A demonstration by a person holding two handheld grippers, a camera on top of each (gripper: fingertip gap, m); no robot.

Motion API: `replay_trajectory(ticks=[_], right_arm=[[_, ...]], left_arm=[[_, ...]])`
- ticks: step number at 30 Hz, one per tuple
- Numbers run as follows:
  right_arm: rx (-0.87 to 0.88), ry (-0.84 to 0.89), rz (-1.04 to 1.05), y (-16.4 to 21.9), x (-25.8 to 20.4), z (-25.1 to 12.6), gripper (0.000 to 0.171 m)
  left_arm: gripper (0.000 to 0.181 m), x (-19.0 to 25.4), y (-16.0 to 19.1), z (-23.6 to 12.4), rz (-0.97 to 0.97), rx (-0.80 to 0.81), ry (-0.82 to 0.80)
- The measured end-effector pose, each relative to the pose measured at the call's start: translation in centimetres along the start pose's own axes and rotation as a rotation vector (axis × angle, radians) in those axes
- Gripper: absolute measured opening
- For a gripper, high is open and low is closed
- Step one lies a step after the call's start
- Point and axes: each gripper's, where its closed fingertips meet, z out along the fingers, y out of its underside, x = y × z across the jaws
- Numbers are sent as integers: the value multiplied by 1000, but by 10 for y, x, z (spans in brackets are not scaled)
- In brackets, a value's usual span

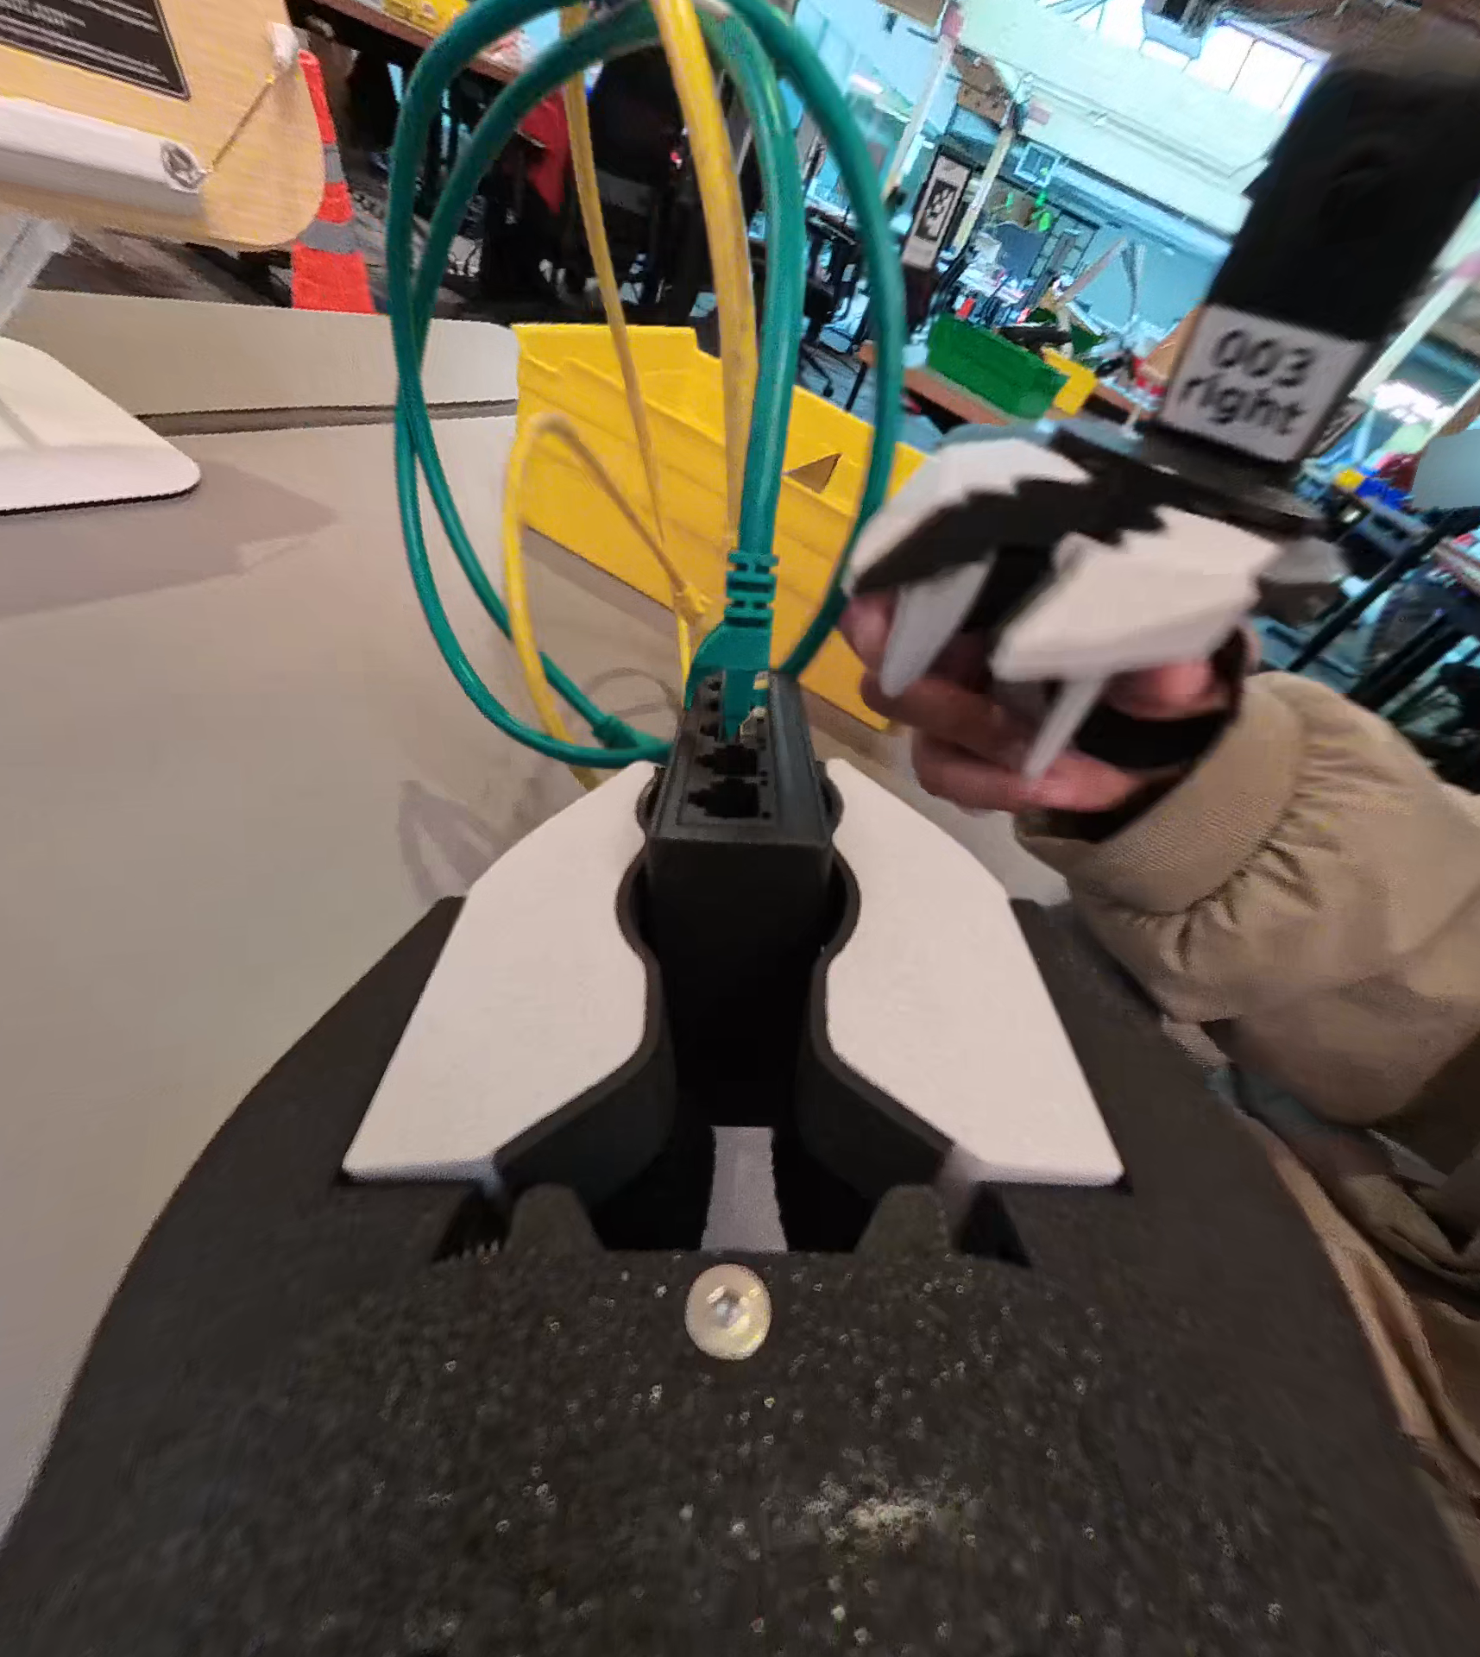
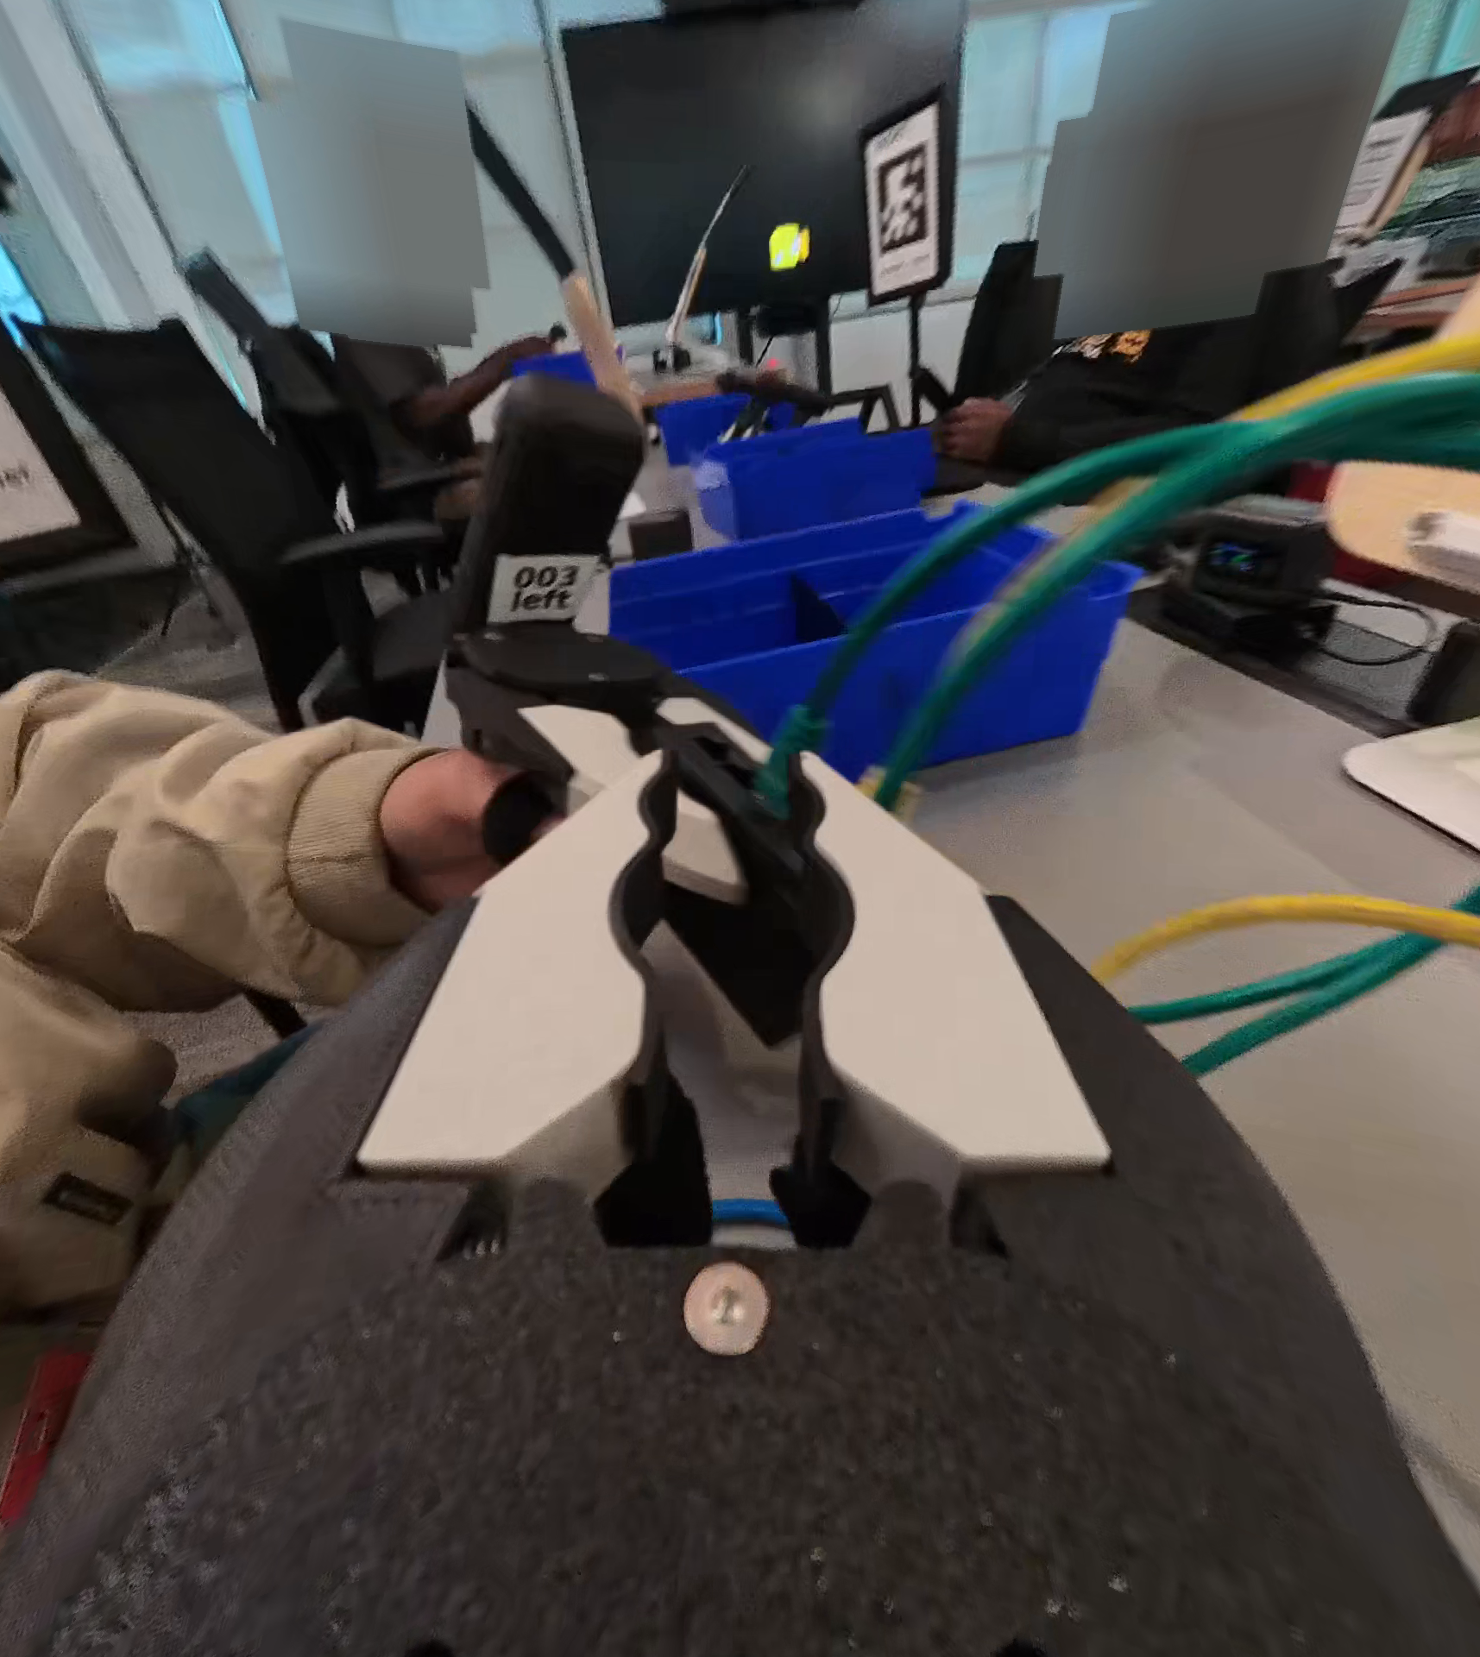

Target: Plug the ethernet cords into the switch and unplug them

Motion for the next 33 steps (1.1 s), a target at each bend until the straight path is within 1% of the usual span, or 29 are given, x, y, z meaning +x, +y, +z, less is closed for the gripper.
replay_trajectory(ticks=[1, 3, 5, 6, 7, 8, 10, 12, 13, 14, 15, 17, 18, 20, 22, 24, 27, 28, 30, 33], right_arm=[[0, 21, -7, -2, 10, -9, 22], [-50, 40, -41, 3, 19, -19, 28], [-91, -5, 2, 13, 16, -14, 42], [-85, -36, 14, 15, 11, -10, 43], [-48, -74, 32, 11, 3, -9, 40], [-22, -73, 37, 6, 1, -10, 37], [-18, 40, -9, -2, 16, -22, 36], [10, 173, -27, -14, 35, -46, 36], [6, 203, -53, -18, 36, -55, 36], [-17, 178, -94, -19, 24, -57, 34], [-39, 118, -119, -18, 6, -53, 32], [-28, 0, -95, -14, -27, -35, 33], [-5, -7, -73, -11, -31, -25, 33], [7, 2, 17, 3, -20, -12, 34], [16, 67, 46, 12, 2, -17, 33], [-2, 83, 68, 20, 13, -23, 34], [42, -84, 169, 17, -5, -23, 32], [59, -103, 189, 17, -7, -23, 31], [52, -135, 224, 20, -8, -25, 24], [68, -154, 260, 20, -8, -26, 19]], left_arm=[[30, 2, -3, -3, -19, 19, 27], [29, 9, -8, -8, -65, 62, 128], [29, 22, -11, -8, -96, 81, 238], [29, 26, -10, -7, -96, 78, 259], [29, 27, -9, -5, -86, 68, 247], [29, 25, -7, -3, -76, 57, 224], [29, 20, -8, -4, -102, 72, 201], [29, 9, -12, -8, -149, 102, 169], [29, 4, -11, -8, -152, 100, 146], [29, 0, -9, -8, -143, 88, 117], [29, -2, -7, -6, -137, 75, 103], [29, 4, -5, -3, -150, 73, 132], [29, 7, -4, -1, -157, 73, 143], [29, 13, -2, 1, -154, 65, 169], [29, 19, -5, 0, -172, 85, 215], [29, 26, -8, -2, -186, 111, 268], [29, 36, -5, 2, -149, 90, 308], [29, 38, -5, 2, -151, 93, 316], [29, 39, -6, 2, -172, 99, 334], [29, 42, -4, 2, -154, 92, 351]])
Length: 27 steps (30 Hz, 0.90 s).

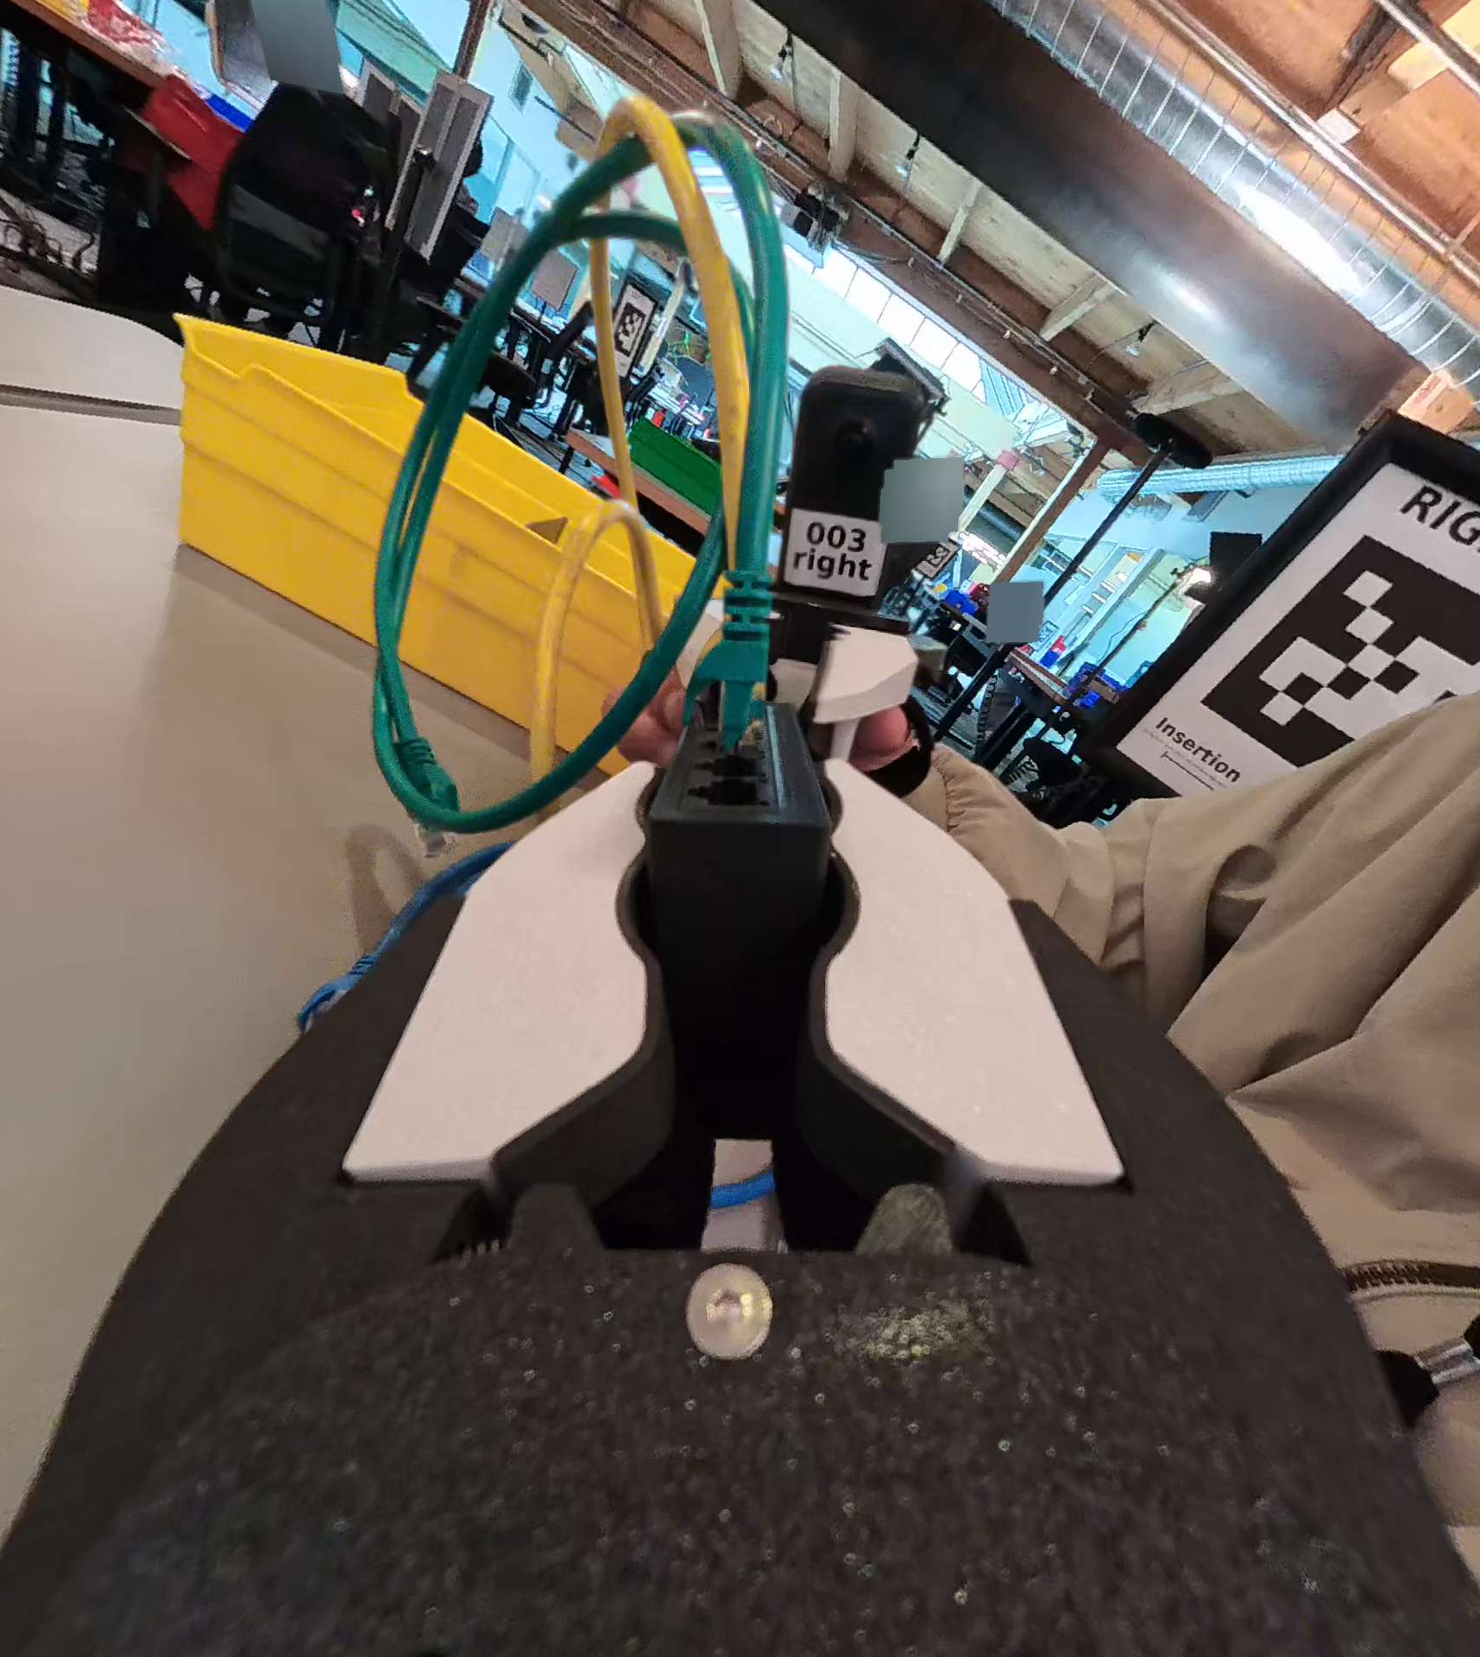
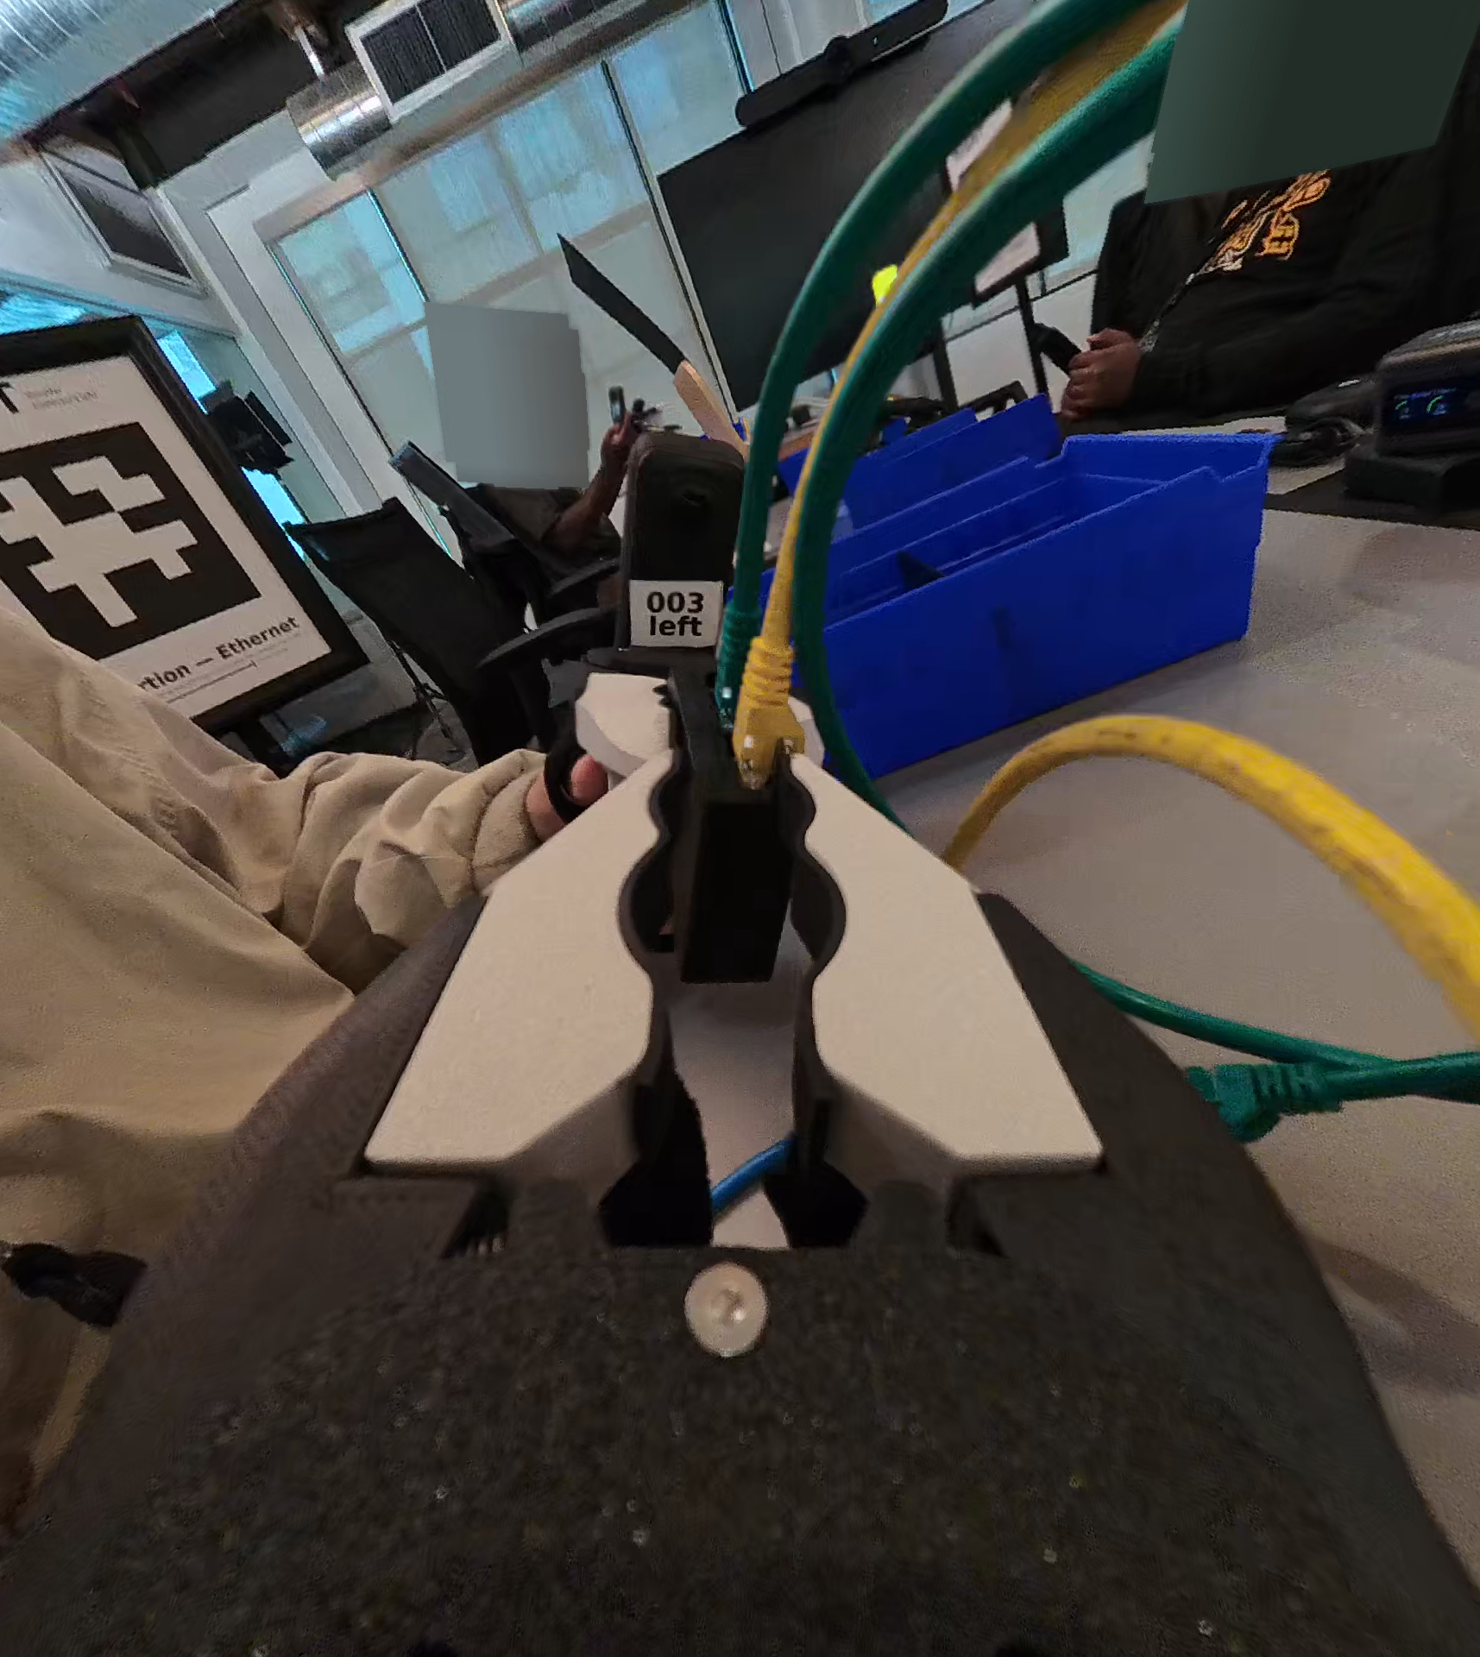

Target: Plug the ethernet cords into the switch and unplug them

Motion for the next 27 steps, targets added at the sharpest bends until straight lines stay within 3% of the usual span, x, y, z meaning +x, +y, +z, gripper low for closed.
replay_trajectory(ticks=[10, 12, 16, 19, 27], right_arm=[[31, -57, 18, -2, -9, -1, 17], [29, -39, 16, -1, -6, -2, 26], [25, -69, 4, 1, -14, 2, 24], [16, -59, -3, 2, -12, 2, 14], [1, -92, -9, 3, -12, 1, 13]], left_arm=[[29, 10, -3, -3, 79, -12, 38], [29, 11, -3, -3, 85, -9, 41], [29, 15, 0, -1, 101, -29, 49], [29, 17, 2, 0, 112, -38, 55], [30, 18, 4, 0, 115, -36, 66]])
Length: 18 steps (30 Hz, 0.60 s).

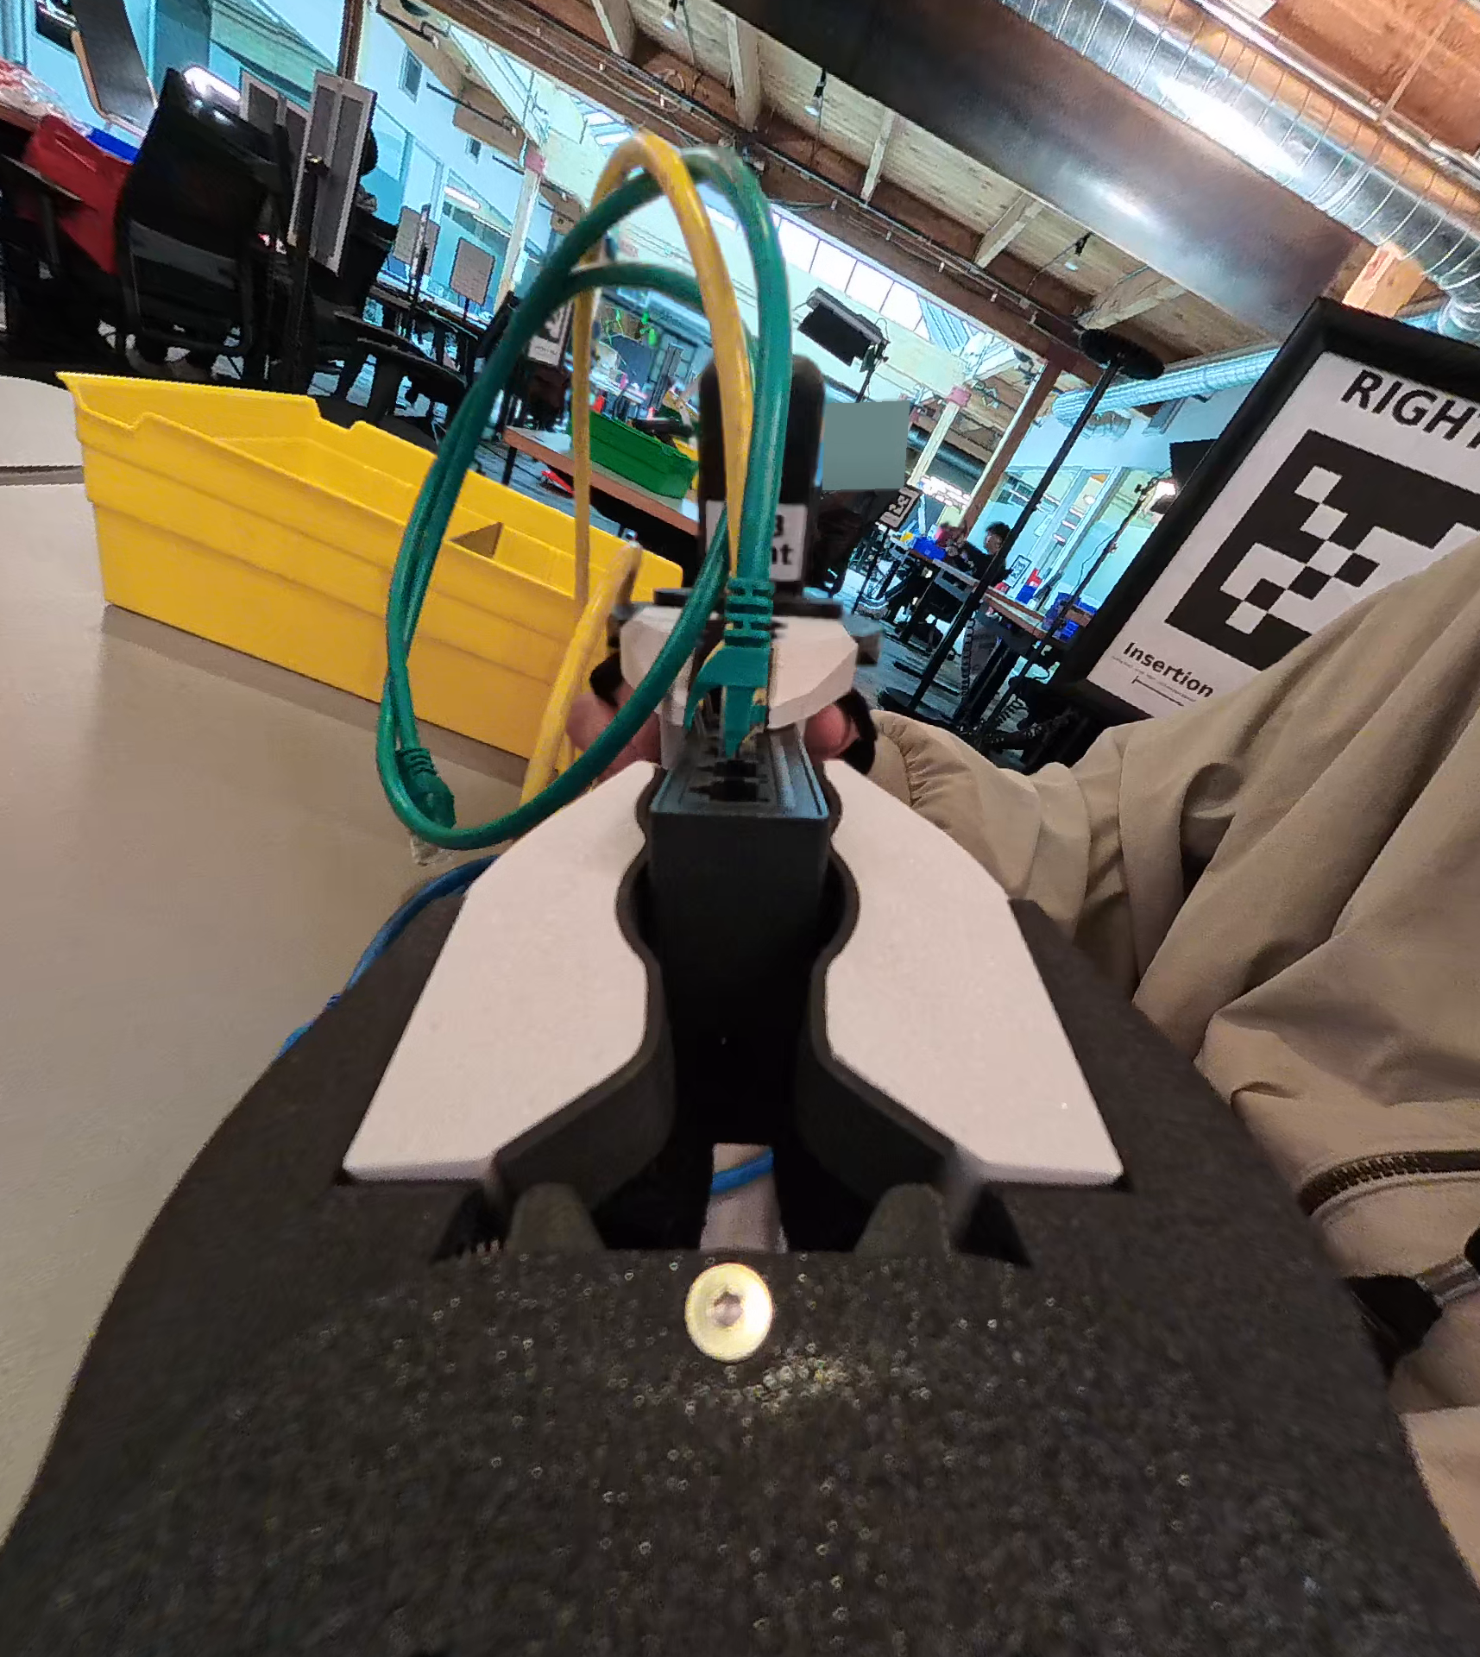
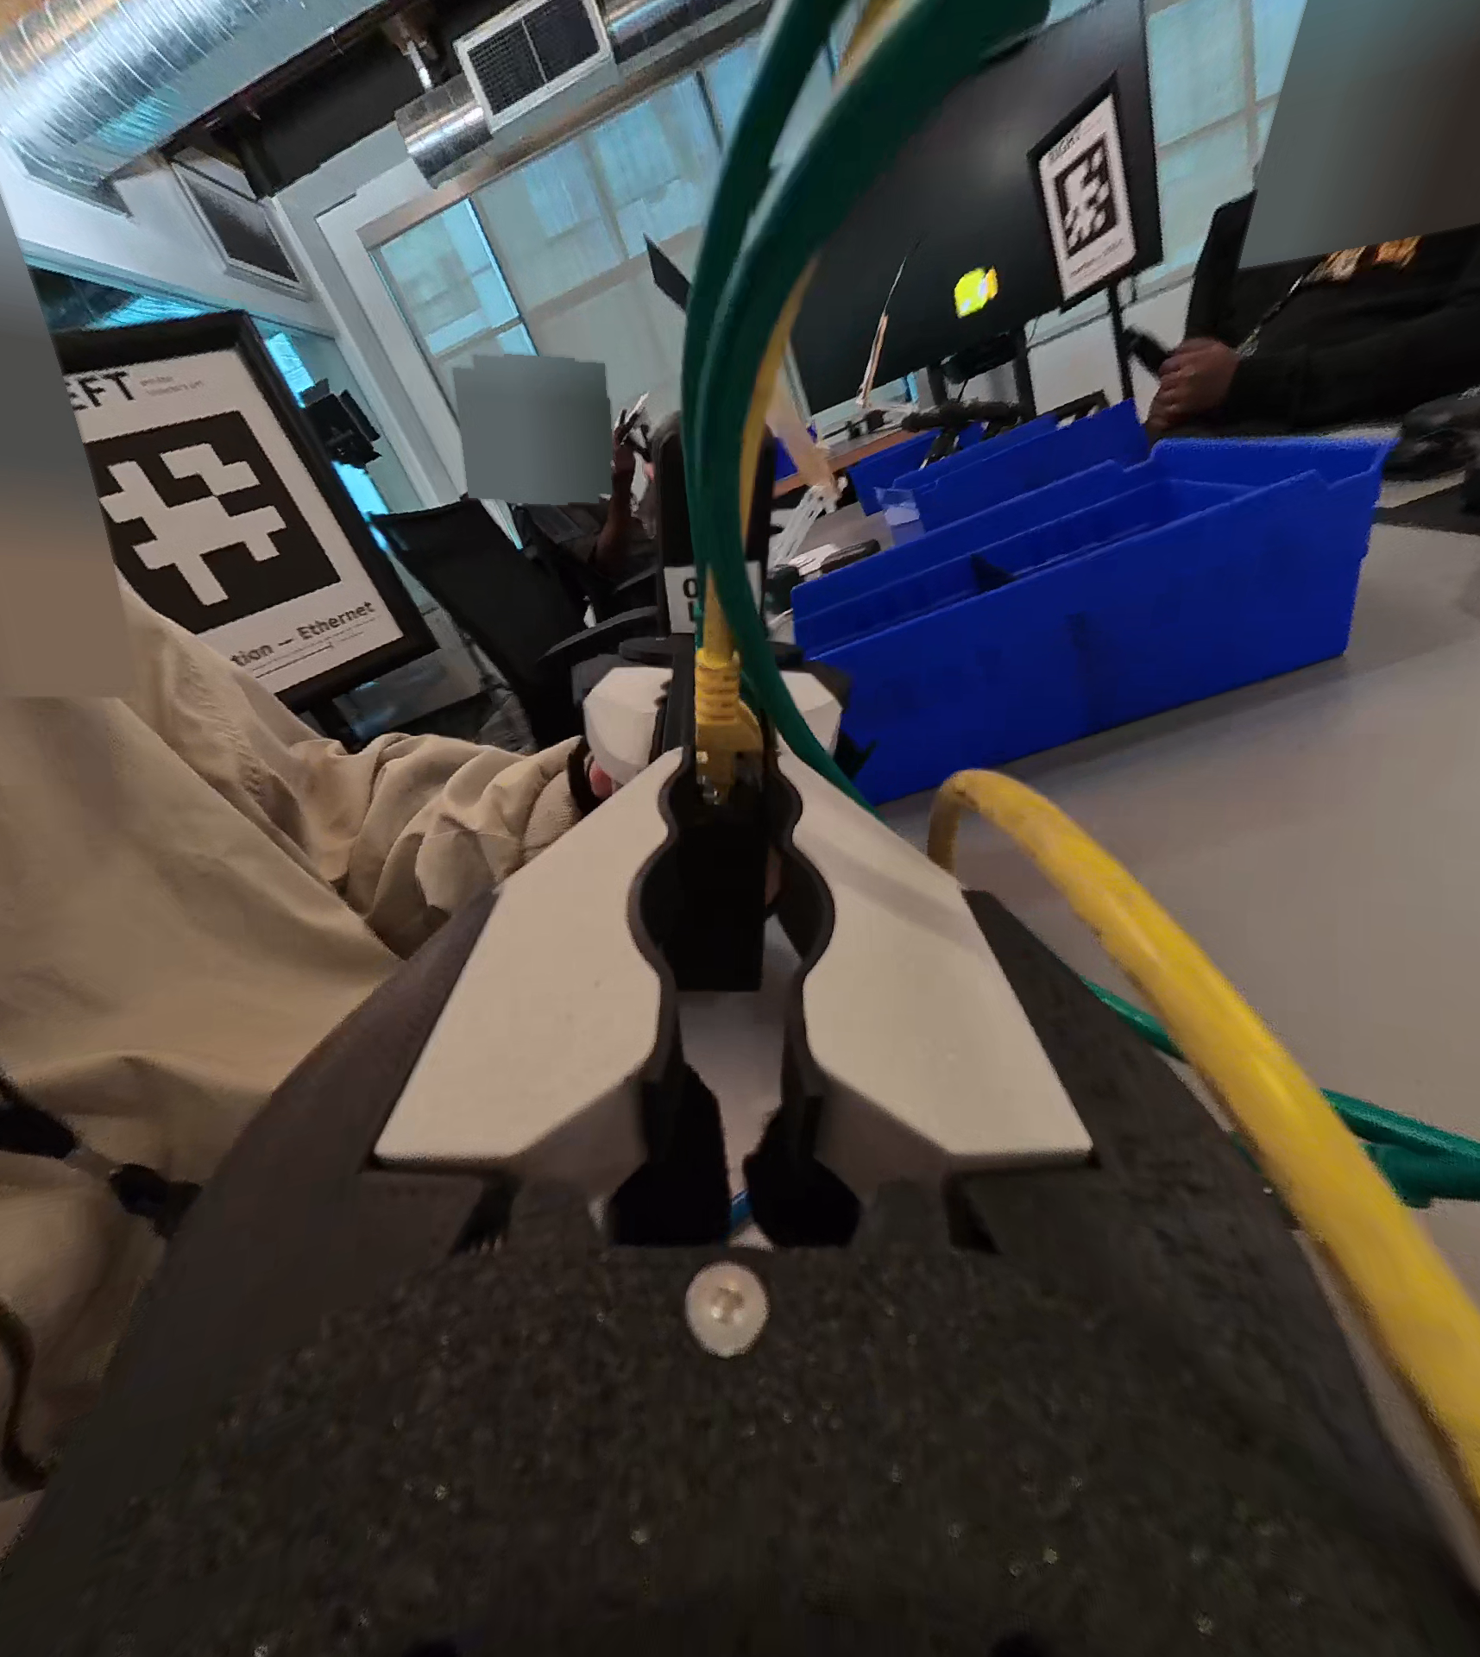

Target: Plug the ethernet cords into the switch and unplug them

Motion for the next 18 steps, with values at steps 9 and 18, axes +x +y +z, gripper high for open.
replay_trajectory(ticks=[9, 18], right_arm=[[-33, -4, 23, 3, 1, 2, 13], [89, -18, 29, -18, 2, -5, 9]], left_arm=[[29, -3, 6, -1, 3, -5, -8], [30, -2, 27, -1, -29, -178, 41]])
